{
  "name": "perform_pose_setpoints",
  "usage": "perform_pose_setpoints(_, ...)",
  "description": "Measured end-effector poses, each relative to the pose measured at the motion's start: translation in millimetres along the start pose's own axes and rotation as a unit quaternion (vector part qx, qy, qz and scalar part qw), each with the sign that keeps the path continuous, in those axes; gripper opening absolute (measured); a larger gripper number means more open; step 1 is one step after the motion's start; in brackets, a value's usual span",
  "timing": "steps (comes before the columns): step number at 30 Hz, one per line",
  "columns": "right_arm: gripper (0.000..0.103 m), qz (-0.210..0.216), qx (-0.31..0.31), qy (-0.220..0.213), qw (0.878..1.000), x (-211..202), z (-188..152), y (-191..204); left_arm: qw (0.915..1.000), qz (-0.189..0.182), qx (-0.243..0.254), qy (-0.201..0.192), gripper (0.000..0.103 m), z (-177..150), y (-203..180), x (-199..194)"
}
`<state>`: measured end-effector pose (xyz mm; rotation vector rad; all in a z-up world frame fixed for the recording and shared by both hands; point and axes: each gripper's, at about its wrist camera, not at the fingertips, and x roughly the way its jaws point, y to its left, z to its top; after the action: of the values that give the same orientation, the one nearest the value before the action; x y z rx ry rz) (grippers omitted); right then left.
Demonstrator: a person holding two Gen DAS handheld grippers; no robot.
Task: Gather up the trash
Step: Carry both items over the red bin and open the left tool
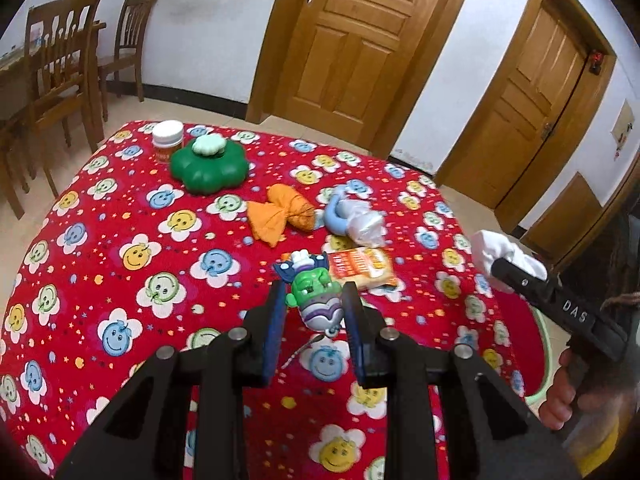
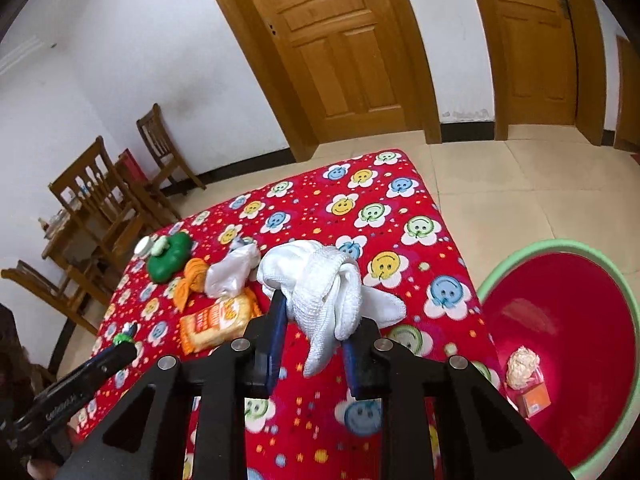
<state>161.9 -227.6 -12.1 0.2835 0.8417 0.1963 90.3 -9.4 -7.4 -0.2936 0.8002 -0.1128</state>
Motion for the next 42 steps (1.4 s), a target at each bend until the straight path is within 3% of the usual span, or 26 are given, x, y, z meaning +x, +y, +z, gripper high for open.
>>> perform_pose_setpoints(12,0.025,0.015,0.026,-0.023,0.999,-54,-14,-14,0.9979,-0.047,0.043,-0.009,0.028,1,-46,-29)
perform_pose_setpoints(23,0.025,-0.01,0.042,-0.055,0.998,-103,-25,-39,0.9894,-0.107,0.098,0.001,0.028,2,-111,-31)
perform_pose_setpoints(42,0.026,-0.067,0.115,-0.07,0.989,-132,-46,-125,0.9683,-0.171,0.171,0.06,0.028,-21,-220,19)
